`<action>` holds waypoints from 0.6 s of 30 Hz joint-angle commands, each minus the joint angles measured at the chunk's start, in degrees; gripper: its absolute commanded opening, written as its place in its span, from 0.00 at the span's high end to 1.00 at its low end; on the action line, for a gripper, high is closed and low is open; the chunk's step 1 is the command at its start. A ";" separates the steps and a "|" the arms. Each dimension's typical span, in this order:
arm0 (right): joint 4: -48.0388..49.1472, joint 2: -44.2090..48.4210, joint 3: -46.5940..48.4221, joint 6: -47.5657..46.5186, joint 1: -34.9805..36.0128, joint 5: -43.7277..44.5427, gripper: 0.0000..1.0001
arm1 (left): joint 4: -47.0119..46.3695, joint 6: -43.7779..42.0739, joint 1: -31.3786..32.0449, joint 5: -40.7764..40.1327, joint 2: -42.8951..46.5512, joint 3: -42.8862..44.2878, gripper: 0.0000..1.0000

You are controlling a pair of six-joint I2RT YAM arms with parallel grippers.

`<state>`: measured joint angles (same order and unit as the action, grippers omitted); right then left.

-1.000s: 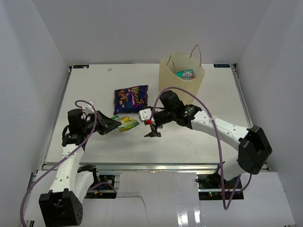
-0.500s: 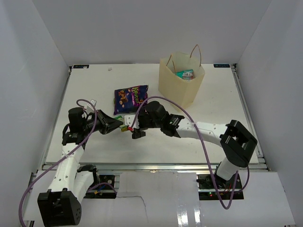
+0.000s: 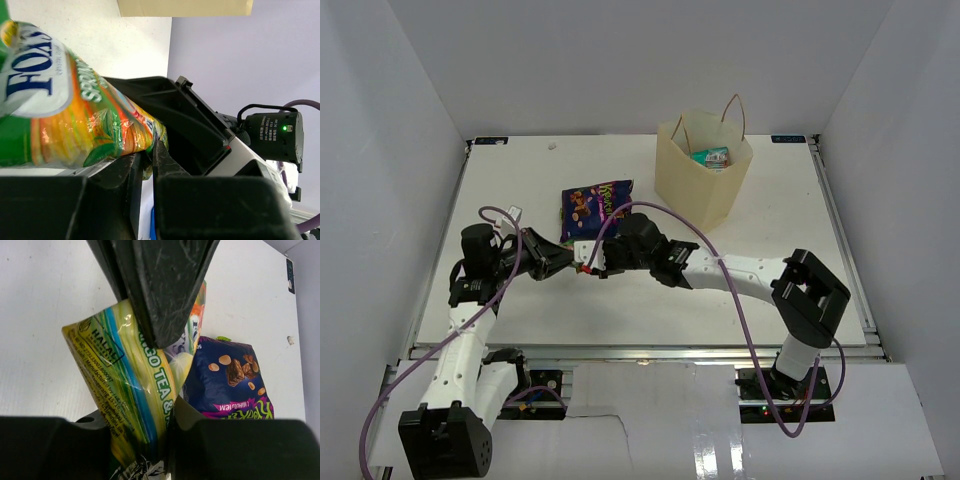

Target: Place the snacks into the paper bag

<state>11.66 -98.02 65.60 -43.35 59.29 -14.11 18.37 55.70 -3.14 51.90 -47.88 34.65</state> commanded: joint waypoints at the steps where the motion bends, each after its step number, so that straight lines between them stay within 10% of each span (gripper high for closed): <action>1: 1.62 0.54 4.18 2.13 0.22 -2.14 0.76 | -1.32 0.90 0.32 2.16 1.56 1.91 0.96; 7: -1.11 4.58 1.20 0.90 0.04 -4.61 0.92 | 3.42 -3.74 0.32 -2.50 0.16 8.82 0.49; 18: -20.35 13.63 6.10 7.03 -11.80 -18.92 0.92 | 16.43 -16.93 0.32 -16.91 -0.29 22.12 0.36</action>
<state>-4.12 -87.85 66.17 -40.71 52.18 -26.33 28.95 44.14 -2.81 41.23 -49.52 55.55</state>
